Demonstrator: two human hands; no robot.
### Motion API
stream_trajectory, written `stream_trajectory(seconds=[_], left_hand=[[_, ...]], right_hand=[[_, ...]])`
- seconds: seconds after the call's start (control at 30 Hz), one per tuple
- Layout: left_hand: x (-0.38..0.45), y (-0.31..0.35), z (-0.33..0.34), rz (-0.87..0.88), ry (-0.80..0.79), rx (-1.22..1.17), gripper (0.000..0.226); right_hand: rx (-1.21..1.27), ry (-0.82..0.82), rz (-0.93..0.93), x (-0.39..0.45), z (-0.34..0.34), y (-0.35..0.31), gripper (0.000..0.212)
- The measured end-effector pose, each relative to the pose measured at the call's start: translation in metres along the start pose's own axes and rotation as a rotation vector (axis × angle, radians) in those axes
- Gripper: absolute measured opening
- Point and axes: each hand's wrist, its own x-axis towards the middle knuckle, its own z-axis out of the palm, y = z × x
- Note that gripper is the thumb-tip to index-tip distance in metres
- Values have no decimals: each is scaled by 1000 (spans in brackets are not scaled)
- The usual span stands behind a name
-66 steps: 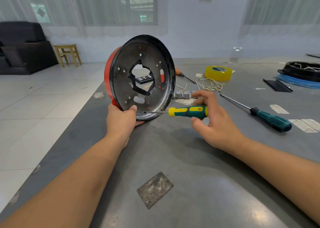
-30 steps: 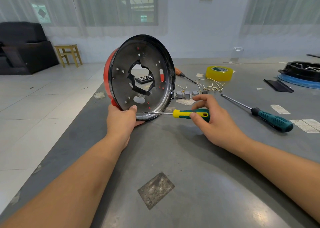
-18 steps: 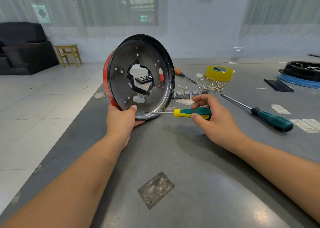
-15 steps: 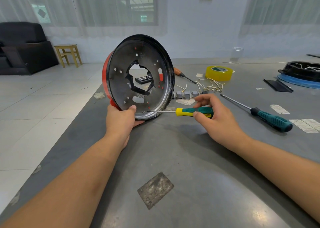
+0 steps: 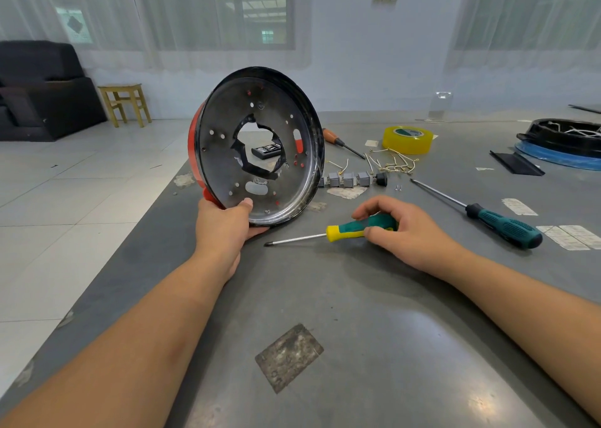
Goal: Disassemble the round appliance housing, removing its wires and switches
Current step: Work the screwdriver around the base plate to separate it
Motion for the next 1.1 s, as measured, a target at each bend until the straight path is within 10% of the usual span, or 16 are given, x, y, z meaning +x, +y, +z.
stream_trajectory(seconds=[0.37,0.6,1.1], left_hand=[[2,-2,-1,8,-32,-43,38],[1,-2,0,9,-34,-58,37],[2,-7,0,48,-71,-42,38]], right_hand=[[-397,-114,-170,-4,6,-5,29],[-770,145,-238,5,38,-31,45],[-678,210,-32,70,122,-91,27]])
